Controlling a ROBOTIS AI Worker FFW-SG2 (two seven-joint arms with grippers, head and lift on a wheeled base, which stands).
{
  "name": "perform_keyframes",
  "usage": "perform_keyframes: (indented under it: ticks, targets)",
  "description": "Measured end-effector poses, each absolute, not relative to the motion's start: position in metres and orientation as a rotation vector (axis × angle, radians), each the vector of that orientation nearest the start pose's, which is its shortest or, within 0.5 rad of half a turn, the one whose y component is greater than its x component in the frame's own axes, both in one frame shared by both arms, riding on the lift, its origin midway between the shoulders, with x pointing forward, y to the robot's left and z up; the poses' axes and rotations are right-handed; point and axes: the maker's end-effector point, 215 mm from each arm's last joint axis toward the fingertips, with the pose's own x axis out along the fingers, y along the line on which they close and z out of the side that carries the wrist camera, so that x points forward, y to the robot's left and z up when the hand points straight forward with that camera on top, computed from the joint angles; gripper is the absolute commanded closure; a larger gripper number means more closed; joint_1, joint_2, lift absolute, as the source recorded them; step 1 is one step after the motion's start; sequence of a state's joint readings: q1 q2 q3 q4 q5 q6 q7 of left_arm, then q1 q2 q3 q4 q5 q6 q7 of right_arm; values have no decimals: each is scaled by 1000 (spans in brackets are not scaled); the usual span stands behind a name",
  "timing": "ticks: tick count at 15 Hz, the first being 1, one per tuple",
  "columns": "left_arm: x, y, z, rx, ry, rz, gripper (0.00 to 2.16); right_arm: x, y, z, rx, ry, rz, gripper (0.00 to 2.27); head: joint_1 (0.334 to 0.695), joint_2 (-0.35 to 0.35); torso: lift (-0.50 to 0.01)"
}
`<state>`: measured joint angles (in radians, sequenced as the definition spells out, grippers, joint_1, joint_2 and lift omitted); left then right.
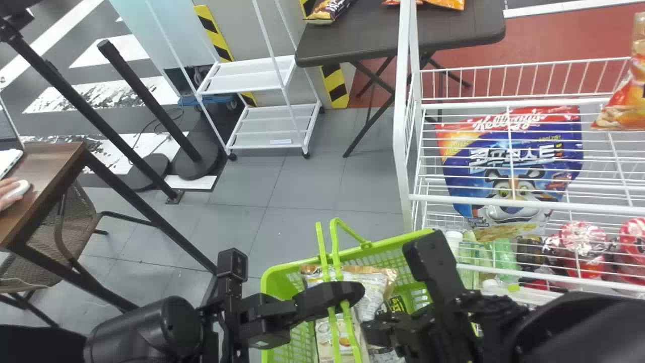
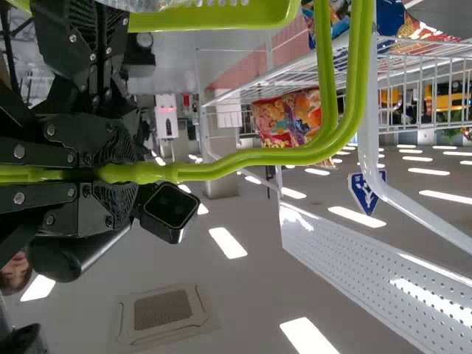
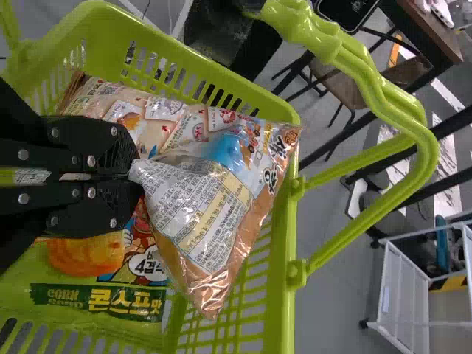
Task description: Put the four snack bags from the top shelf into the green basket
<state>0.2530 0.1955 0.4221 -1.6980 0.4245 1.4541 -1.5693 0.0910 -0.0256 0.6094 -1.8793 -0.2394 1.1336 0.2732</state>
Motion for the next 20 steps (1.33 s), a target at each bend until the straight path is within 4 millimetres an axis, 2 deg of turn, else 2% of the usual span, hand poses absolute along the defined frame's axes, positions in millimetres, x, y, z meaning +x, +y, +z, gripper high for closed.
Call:
perform_keyframes:
  ticks: [3, 5, 7, 10, 12, 13, 14, 15, 16, 20]
  targets:
    - [285, 204, -394, -1375, 775, -1049, 2145, 285, 129, -497, 91, 1002, 983, 12, 695, 350, 0]
    - [285, 204, -395, -1374, 775, -1049, 2145, 283, 112, -489, 129, 1014, 969, 12, 695, 350, 0]
    - [285, 205, -395, -1374, 774, -1048, 2145, 287, 85, -473, 160, 992, 928, 29, 695, 350, 0]
    - [285, 206, -397, -1376, 770, -1043, 2145, 304, 25, -453, 193, 950, 813, 33, 695, 350, 0]
    - [286, 208, -398, -1375, 768, -1040, 2145, 326, -22, -441, 214, 903, 710, 33, 695, 350, 0]
    - [286, 208, -398, -1375, 767, -1039, 2145, 340, -48, -435, 219, 873, 652, 33, 695, 326, 0]
    - [286, 208, -398, -1375, 768, -1039, 2145, 353, -71, -430, 222, 844, 601, 33, 695, 279, 0]
    - [285, 208, -398, -1375, 768, -1038, 2145, 372, -98, -423, 221, 801, 541, 33, 695, 194, 0]
    - [285, 208, -398, -1375, 769, -1037, 2145, 393, -125, -413, 215, 746, 482, 33, 695, 149, 0]
    - [284, 208, -399, -1378, 771, -1036, 2145, 470, -216, -382, 147, 565, 279, 33, 695, 17, 0]
